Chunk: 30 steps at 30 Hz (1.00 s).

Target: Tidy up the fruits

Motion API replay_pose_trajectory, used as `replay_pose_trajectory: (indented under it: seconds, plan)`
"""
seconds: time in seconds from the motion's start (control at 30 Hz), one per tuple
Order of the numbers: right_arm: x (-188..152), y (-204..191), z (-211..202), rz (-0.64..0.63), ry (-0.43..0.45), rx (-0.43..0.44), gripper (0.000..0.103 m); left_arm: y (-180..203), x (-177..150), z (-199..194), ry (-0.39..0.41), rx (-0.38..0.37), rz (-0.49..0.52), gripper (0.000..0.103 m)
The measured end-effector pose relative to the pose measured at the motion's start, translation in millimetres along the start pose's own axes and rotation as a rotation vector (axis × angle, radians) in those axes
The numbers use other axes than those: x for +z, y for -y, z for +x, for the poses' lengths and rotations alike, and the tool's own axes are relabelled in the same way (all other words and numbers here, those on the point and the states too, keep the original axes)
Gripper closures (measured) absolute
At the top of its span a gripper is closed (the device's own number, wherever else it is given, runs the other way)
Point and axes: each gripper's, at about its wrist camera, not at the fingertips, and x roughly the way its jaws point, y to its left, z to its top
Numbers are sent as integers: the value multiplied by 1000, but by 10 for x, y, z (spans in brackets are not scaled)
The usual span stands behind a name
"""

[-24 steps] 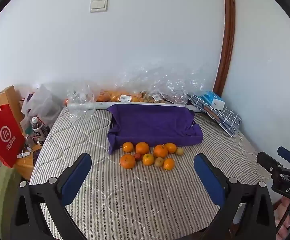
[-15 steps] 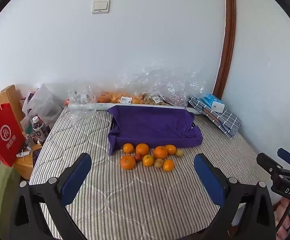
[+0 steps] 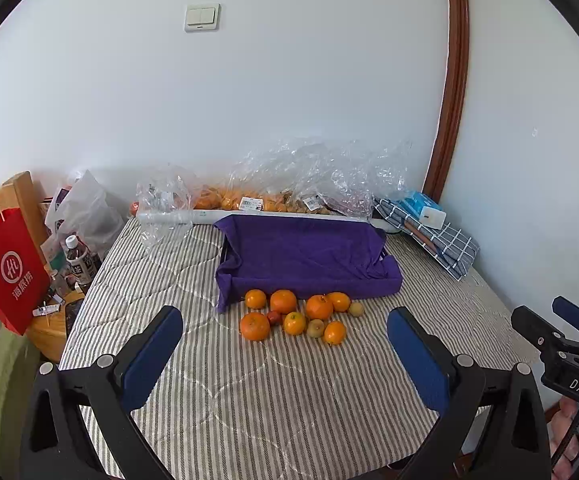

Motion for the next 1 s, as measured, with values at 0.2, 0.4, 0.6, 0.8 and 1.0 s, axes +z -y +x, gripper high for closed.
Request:
replay_pose_trajectory:
  seconds: [0.2,0.4,0.6,0.8,1.0]
  plan:
    - [-10,3,4,3,3,7,0,-36,-6,-9,2,-3,-2,0]
    - [-6,-16,8,7,1,8,0,-48,-7,-16,4,-5,-5,0]
    - [-15,-24,10,7,2,10,0,-56,-10,-20,5,-7,-5,0]
    - [-31,-62,2,5,4,9,0,-67,-14,-24,6,-8,-5,0]
    - [-39,-82,-15,8,8,12,0,-69,-12,-24,7,-8,-6,0]
